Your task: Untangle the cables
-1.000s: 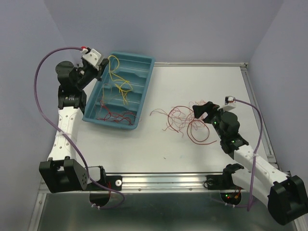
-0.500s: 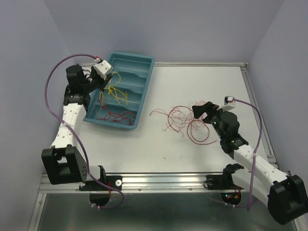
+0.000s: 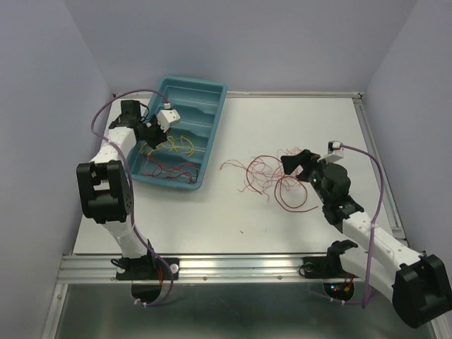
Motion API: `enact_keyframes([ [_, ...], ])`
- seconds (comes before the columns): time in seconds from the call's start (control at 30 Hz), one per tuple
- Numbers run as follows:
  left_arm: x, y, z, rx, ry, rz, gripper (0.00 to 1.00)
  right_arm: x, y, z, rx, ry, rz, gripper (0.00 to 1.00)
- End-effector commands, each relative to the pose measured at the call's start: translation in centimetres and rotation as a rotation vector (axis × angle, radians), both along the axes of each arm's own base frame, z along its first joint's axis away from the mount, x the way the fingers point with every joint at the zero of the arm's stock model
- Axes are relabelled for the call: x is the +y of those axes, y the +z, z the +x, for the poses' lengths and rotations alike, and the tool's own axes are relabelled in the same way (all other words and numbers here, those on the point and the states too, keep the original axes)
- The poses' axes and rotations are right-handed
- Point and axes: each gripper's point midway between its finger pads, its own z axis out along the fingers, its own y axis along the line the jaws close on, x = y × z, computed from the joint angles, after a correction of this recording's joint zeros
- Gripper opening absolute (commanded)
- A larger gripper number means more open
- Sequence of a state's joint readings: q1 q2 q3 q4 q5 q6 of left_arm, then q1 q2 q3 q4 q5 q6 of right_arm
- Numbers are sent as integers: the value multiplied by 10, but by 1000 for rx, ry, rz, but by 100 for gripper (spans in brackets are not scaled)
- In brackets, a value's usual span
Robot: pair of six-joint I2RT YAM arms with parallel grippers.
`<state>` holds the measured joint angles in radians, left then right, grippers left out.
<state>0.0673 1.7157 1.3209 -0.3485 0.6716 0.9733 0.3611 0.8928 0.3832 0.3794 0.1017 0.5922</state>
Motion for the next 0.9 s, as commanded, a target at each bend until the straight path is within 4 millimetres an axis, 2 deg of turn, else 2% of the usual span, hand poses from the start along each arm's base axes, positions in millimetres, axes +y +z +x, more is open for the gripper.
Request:
enact_keyframes([
  [0.0,3,-17,-1,20,-86,183,0,3,11,3,-49,10,21,99],
  [0.07,7,-33,-3,35,-91,250,0,3,10,4,-47,11,19,99],
  [0.1,-9,-44,-4,26,-130,309,0,3,10,4,-47,11,19,99],
  [0.13,-12,-48,-4,22,-132,330,0,3,9,4,-47,8,19,99],
  [0.2,-20,-52,-5,15,-158,359,0,3,8,4,-44,9,16,99],
  [0.37,-40,-44,-4,0,-179,364,7,4,10,4,-49,12,17,98],
  [0.5,-45,-10,8,-70,-151,330,8,4,10,4,-48,17,18,98],
  [0.6,-44,11,9,-119,-147,344,6,5,11,3,-50,20,23,98],
  [0.8,-42,66,3,-233,-153,369,2,7,12,2,-50,30,30,98],
  [0.87,-43,77,0,-266,-181,385,2,8,12,1,-50,37,34,98],
])
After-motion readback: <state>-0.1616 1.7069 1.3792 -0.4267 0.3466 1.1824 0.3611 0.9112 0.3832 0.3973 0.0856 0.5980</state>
